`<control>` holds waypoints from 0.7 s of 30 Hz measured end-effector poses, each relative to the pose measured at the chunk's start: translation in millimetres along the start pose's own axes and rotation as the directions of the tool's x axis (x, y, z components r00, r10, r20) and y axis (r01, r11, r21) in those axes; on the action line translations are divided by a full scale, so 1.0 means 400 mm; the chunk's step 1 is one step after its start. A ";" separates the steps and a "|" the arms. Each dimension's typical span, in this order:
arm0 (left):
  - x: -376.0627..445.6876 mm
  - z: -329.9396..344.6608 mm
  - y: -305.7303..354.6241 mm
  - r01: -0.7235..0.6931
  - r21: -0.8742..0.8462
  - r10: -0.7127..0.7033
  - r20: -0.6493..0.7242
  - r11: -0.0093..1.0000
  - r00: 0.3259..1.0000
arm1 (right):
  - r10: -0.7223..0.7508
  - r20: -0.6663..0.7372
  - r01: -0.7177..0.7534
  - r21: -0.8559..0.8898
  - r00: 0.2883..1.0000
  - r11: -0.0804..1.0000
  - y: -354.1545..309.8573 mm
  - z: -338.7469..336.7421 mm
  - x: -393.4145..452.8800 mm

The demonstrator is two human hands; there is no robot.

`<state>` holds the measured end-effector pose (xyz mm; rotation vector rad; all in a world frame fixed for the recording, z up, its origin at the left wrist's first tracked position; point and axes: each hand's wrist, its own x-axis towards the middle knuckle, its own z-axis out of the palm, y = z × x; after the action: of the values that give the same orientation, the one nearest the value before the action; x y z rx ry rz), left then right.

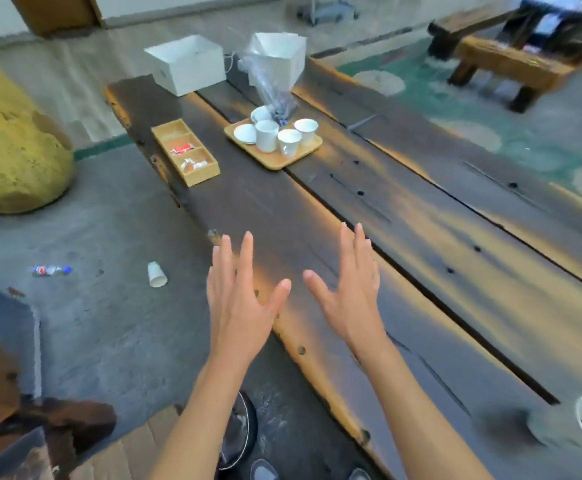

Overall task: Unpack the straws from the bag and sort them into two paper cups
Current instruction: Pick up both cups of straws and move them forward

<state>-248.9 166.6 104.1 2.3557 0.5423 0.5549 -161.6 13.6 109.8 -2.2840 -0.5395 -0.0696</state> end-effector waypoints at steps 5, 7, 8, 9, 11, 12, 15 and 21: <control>-0.052 0.118 0.219 -0.189 0.021 0.186 0.109 0.982 0.977 | 0.099 -0.187 -0.128 -0.154 0.977 0.980 0.138 -0.251 -0.113; -0.076 0.170 0.304 -0.253 0.027 0.246 0.155 0.967 0.957 | 0.146 -0.232 -0.195 -0.205 0.962 0.959 0.194 -0.346 -0.158; -0.091 0.197 0.346 -0.285 0.031 0.275 0.179 0.958 0.945 | 0.176 -0.257 -0.235 -0.225 0.950 0.945 0.223 -0.392 -0.183; -0.107 0.223 0.388 -0.317 0.030 0.305 0.200 0.948 0.931 | 0.207 -0.284 -0.277 -0.237 0.936 0.931 0.250 -0.436 -0.208; -0.139 0.276 0.471 -0.375 0.016 0.362 0.235 0.927 0.902 | 0.258 -0.341 -0.353 -0.254 0.904 0.901 0.305 -0.519 -0.262; -0.155 0.302 0.512 -0.400 0.008 0.385 0.254 0.916 0.887 | 0.275 -0.368 -0.384 -0.263 0.888 0.885 0.332 -0.558 -0.289; -0.214 0.375 0.624 -0.471 -0.015 0.453 0.303 0.882 0.838 | 0.324 -0.443 -0.470 -0.274 0.836 0.839 0.413 -0.663 -0.379; -0.331 0.491 0.796 -0.556 -0.087 0.542 0.387 0.827 0.746 | 0.417 -0.546 -0.606 -0.221 0.726 0.764 0.521 -0.818 -0.530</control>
<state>-182.4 -222.4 147.7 2.5584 -0.3579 0.2923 -233.1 -420.6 151.6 -2.5914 0.4346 -0.4743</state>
